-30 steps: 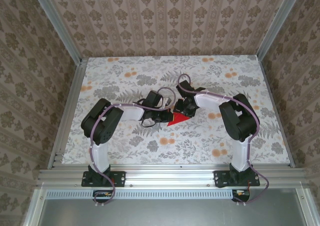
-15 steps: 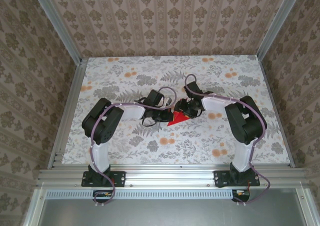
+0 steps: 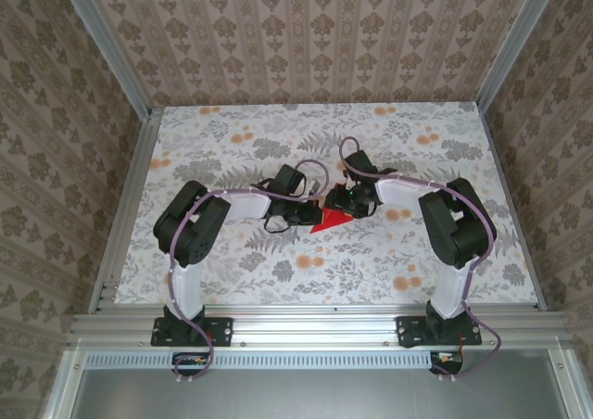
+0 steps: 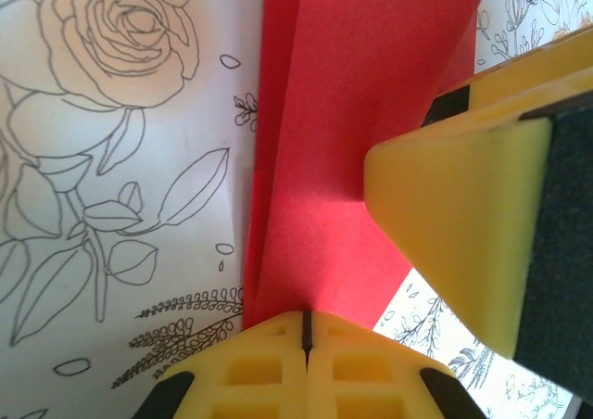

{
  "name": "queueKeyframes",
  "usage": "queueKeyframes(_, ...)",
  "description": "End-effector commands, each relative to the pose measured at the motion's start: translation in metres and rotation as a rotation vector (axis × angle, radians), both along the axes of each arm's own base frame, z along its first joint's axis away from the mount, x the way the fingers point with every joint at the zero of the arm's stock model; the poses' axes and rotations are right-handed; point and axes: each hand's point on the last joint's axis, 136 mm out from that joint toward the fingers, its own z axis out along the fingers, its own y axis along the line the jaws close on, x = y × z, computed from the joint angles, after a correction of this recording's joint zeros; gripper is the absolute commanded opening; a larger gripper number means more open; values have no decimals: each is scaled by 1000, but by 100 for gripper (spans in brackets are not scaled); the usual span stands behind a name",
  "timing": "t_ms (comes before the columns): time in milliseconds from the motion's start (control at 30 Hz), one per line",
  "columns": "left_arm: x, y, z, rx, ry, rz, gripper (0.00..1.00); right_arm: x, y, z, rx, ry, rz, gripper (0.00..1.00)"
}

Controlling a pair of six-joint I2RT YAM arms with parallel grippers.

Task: Fold a paper plane with a square sheet of paper (pick it up from the middle)
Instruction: Fourth fold the wing at the center of the table.

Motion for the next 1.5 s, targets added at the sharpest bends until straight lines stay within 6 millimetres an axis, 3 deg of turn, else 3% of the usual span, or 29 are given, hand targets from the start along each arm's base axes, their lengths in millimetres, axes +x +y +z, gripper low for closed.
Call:
queueKeyframes(0, -20, 23, -41, 143, 82, -7, 0, -9, -42, -29, -208, 78, -22, 49)
queueKeyframes(400, -20, 19, -28, 101, 74, -18, 0, -21, -62, -62, -334, 196, -82, 45)
queueKeyframes(700, 5, -3, 40, -131, -5, 24, 3, -46, -78, -86, -450, 317, -81, 44)
queueKeyframes(867, 15, -1, 60, -190, -36, 73, 5, -52, -78, -94, -491, 338, -59, 43)
queueKeyframes(1467, 6, -12, 21, -150, 61, 42, 1, -59, -75, -106, -496, 373, -51, 46)
